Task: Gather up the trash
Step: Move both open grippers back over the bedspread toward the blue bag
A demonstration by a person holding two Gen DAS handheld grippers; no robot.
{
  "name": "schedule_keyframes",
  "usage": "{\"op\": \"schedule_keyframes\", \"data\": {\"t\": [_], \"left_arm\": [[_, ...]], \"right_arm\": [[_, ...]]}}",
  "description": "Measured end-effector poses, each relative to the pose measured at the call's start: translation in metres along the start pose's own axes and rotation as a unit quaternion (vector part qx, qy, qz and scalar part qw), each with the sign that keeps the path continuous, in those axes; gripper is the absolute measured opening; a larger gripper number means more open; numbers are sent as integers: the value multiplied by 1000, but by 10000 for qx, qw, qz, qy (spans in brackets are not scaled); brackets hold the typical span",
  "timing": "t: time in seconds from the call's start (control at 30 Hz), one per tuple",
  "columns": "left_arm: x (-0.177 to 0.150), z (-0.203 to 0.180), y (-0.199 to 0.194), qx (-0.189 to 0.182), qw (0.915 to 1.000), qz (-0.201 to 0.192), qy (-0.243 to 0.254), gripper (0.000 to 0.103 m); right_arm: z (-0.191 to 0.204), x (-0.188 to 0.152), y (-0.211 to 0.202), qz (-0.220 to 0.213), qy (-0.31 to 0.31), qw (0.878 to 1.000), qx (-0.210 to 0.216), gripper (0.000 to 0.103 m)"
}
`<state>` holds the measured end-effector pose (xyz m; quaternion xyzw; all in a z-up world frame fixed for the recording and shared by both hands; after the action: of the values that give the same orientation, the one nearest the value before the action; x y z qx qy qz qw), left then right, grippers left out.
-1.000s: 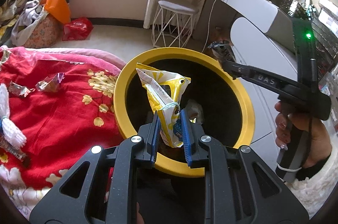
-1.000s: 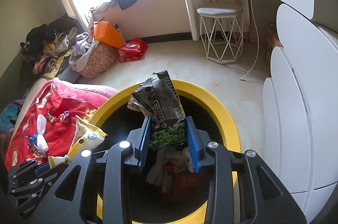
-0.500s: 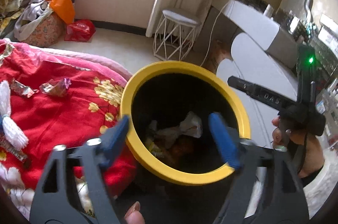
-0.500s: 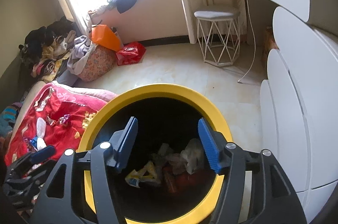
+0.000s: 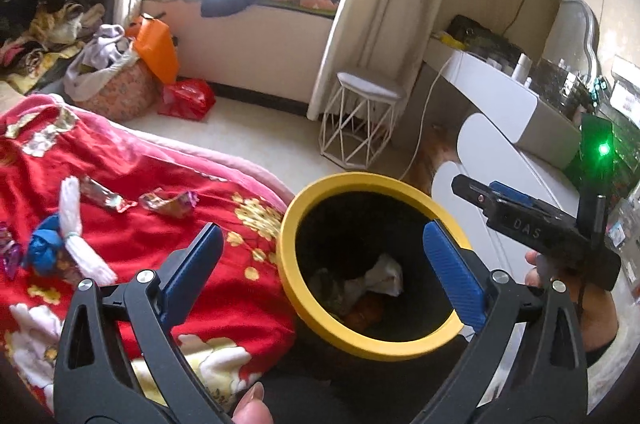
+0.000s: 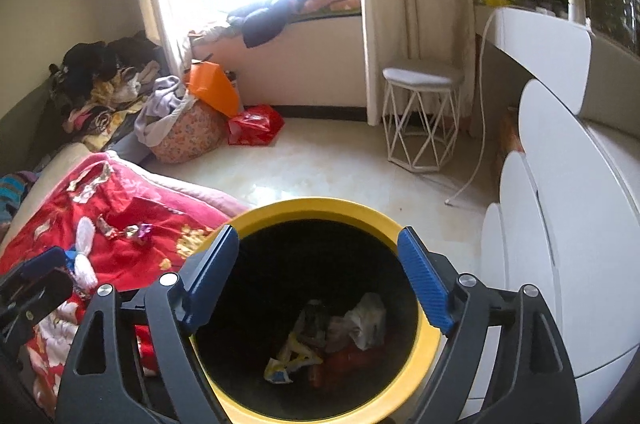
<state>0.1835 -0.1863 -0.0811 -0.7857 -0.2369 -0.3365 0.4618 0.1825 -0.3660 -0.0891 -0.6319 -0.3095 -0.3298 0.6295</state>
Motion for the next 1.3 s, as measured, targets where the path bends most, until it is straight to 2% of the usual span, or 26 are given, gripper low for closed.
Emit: {"op": "schedule_keyframes", "data": {"t": [0.5,0.83,1.3], "left_arm": [[18,28,-39,346,9981,-477,-155,92],[30,63,-67,793,9924,-861,-367,92],[46,111,-98,1155,9835,-1222,-673,92]], "right_arm": [[58,20,-20,-254,-467,9980,328,83],[103,19,-20,-246,-748,9942,725,83],[179,19,-27,-278,-1272,9827,1318,83]]}}
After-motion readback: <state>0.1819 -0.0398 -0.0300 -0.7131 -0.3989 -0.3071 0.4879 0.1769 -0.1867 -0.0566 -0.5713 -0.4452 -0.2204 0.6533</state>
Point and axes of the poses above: each gripper's, at about its wrist camera, not at the fingertips, and y roughly the way its jaws point, z to its left, x to its top, the point moved 9 cm from there along y, roughly the way its jaws point, and after that the axes turned 9 degrees about -y, right-handed, at the moved point
